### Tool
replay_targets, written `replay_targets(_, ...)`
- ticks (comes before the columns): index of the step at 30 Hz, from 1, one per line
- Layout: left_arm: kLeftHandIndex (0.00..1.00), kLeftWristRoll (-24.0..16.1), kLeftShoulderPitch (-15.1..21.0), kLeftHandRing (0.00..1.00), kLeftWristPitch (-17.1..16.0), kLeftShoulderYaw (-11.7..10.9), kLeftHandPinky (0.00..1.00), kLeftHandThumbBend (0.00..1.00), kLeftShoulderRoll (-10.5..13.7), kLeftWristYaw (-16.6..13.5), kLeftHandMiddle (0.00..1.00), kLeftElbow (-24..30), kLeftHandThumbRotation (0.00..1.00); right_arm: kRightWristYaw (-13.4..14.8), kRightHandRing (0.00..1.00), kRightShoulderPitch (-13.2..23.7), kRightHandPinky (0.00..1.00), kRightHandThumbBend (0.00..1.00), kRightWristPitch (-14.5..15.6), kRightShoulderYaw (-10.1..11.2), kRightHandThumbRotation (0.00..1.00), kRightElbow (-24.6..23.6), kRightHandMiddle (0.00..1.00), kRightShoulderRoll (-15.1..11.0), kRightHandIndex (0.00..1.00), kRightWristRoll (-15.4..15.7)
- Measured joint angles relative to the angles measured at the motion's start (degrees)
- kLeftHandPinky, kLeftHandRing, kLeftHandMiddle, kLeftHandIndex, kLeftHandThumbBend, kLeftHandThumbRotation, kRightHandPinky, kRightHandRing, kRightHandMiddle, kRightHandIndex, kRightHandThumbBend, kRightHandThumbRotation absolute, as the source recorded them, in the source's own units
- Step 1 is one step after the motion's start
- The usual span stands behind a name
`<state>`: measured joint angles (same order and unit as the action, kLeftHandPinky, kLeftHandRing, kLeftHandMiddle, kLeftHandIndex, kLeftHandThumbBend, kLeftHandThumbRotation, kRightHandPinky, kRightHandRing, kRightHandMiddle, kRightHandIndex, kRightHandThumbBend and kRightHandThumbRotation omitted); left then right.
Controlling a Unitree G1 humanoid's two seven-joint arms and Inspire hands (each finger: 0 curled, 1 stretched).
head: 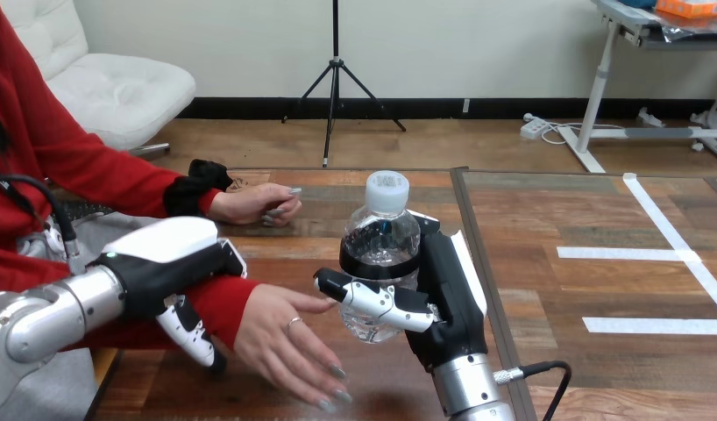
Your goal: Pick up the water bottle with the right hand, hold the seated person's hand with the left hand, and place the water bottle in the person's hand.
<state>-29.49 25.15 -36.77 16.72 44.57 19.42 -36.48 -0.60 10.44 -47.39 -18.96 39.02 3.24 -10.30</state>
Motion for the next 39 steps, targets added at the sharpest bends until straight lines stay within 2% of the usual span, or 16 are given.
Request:
replay_targets(14, 0.32, 2.0, -0.47, 0.25, 0.06, -1.02, 0.2, 0.85, 0.35, 1.98, 0.31, 2.61, 0.0, 1.84, 0.18, 0.2, 0.14, 0.69, -0.19, 0.0, 0.0, 3.33, 0.24, 0.0, 0.25, 1.06)
replay_targets(39, 0.33, 2.41, -0.49, 0.26, 1.28, -3.03, 0.22, 0.82, 0.74, 4.83, 0.32, 5.68, 0.0, 3.74, 0.2, 1.37, 0.16, 0.69, -0.41, 0.6, 0.0, 11.76, 0.26, 0.03, 0.26, 1.84)
